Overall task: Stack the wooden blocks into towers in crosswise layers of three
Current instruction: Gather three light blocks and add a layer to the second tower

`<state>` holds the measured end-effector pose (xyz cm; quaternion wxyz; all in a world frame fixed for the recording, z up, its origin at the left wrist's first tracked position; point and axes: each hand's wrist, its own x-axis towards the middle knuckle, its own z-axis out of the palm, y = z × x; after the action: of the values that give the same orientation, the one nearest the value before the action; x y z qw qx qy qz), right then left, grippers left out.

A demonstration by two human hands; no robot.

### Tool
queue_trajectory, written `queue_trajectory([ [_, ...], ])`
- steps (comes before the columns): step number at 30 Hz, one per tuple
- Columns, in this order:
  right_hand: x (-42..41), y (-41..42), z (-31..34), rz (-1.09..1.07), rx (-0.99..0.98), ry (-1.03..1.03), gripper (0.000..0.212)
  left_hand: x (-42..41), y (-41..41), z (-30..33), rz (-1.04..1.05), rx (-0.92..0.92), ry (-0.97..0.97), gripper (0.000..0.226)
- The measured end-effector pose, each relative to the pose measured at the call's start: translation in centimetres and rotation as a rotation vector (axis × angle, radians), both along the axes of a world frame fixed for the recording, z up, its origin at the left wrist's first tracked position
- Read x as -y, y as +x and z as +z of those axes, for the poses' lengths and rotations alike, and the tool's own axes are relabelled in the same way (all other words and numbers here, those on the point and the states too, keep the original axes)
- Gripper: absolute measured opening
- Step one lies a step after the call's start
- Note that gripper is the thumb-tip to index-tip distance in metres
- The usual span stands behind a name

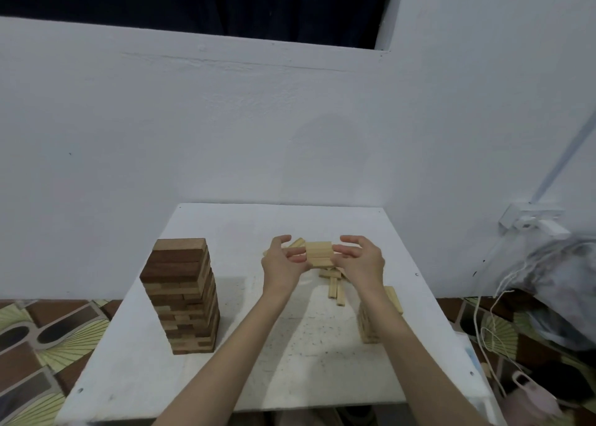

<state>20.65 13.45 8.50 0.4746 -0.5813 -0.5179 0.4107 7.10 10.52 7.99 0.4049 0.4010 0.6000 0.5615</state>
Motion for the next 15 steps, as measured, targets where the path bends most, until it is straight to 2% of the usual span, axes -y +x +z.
queue_trajectory([
  [6,1.1,5.0,2.1,-0.019,0.027,0.013,0.037,0.7,4.1,1.6,-0.095,0.051,0.016,0.054],
  [15,2.9,9.7,1.2,-0.047,0.073,-0.085,0.035,1.9,8.4,0.6,-0.163,0.096,-0.087,0.046],
])
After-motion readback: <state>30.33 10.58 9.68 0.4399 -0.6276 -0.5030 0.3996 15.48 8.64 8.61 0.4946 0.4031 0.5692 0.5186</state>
